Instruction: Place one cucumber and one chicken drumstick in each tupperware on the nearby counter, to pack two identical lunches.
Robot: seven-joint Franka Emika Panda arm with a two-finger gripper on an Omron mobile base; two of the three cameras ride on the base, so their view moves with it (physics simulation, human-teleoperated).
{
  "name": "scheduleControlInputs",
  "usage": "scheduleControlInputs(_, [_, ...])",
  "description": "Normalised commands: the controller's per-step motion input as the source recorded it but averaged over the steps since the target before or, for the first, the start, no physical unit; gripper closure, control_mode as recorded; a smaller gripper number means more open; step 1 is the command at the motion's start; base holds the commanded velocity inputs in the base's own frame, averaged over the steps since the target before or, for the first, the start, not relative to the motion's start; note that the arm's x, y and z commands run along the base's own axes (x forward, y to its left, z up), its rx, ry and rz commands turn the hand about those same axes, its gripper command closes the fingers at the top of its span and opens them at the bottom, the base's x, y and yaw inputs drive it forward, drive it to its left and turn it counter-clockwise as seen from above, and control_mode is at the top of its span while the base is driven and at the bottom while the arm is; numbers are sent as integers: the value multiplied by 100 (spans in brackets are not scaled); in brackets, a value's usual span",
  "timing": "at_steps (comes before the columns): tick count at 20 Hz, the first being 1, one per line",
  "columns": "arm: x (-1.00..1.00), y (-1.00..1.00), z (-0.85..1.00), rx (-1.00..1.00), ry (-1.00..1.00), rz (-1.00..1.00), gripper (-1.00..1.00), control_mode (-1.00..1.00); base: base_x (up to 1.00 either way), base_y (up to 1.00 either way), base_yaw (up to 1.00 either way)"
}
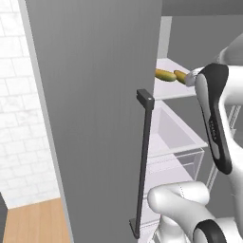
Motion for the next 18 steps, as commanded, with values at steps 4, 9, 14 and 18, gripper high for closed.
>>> scheduleControlInputs(4, [46,-33,-15,0,0,0,-100,-100,0,0,0])
scheduleControlInputs(9, [64,-23,-23,0,0,0,-100,-100,0,0,0])
scheduleControlInputs(14, [70,-11,-20,0,0,0,-100,-100,0,0,0])
scheduleControlInputs(18, [60,-24,-7,0,1,0,-100,-100,0,0,0])
